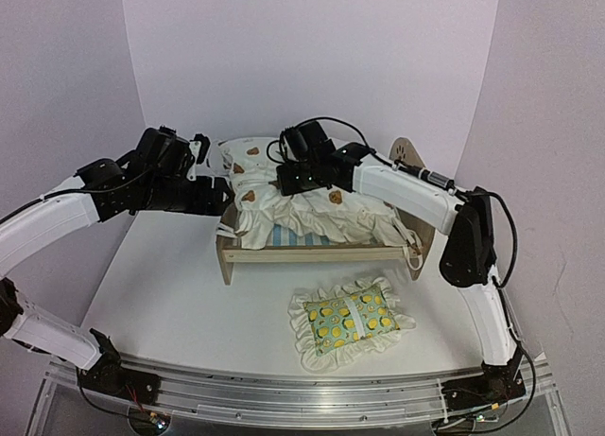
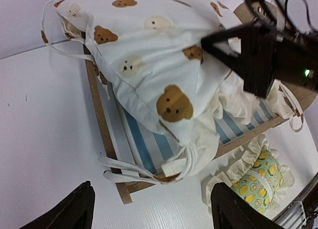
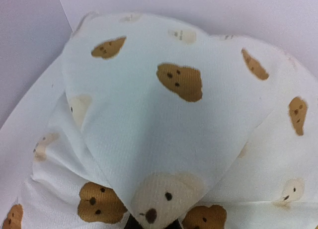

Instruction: Set up the pet bed

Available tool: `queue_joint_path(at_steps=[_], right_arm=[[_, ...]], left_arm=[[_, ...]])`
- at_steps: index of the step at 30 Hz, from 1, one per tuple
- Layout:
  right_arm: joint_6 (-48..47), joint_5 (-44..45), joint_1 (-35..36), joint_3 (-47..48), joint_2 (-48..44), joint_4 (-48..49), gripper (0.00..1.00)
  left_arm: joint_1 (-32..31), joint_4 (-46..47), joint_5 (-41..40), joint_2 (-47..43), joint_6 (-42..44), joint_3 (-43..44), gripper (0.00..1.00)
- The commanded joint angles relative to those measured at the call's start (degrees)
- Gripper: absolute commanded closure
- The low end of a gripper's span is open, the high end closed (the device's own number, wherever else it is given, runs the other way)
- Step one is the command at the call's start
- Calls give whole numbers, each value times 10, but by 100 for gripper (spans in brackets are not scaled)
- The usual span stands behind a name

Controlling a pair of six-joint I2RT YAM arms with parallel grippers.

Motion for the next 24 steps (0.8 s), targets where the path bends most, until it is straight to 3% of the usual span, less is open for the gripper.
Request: queue_joint_path(at_steps=[1,14,24], right_arm=[[-47,40,5,69,-61,42,100],[-92,61,-24,114,-82,98,100],[-60,37,-69,89,-100,105,100]], left_arm=[[-3,14,-6,-3,52,13,21],[-4,56,31,-44,91,-17,25],[-5,67,34,25,84,-15,29]])
